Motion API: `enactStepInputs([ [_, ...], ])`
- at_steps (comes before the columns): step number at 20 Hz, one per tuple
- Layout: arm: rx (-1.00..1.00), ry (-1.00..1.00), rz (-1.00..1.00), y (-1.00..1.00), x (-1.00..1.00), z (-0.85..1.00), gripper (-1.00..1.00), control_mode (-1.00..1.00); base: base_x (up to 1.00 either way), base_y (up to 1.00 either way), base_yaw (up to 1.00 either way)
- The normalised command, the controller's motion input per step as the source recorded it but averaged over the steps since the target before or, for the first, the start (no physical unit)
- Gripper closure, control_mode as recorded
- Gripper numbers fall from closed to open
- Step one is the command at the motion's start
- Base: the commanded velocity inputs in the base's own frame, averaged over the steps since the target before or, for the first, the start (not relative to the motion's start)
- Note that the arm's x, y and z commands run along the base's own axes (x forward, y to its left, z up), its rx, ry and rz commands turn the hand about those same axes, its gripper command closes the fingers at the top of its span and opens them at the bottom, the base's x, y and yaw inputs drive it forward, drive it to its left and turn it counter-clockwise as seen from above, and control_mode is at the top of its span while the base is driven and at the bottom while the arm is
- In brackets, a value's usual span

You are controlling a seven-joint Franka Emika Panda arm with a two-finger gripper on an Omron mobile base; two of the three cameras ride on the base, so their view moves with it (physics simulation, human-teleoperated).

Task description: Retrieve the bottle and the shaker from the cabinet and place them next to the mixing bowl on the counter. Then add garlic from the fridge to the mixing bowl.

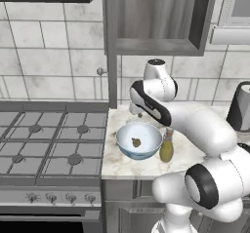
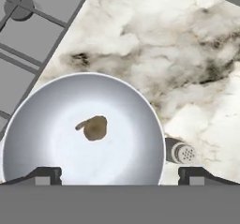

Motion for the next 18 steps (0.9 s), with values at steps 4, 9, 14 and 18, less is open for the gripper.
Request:
enactStepInputs([
  [4,0.04,-0.02,-0.16,-0.49,-0.42,0.49,-1.0,-1.0,0.0,0.0,0.0],
  [9,0.05,-0.09,-0.18,-0.45,-0.55,0.44,-1.0,-1.0,0.0,0.0,0.0],
  [14,0.05,-0.15,-0.19,-0.53,-0.69,0.26,-1.0,-1.0,0.0,0.0,0.0],
  [18,0.02,-0.18,-0.21,-0.52,-0.73,0.0,-1.0,-1.0,0.0,0.0,0.0],
])
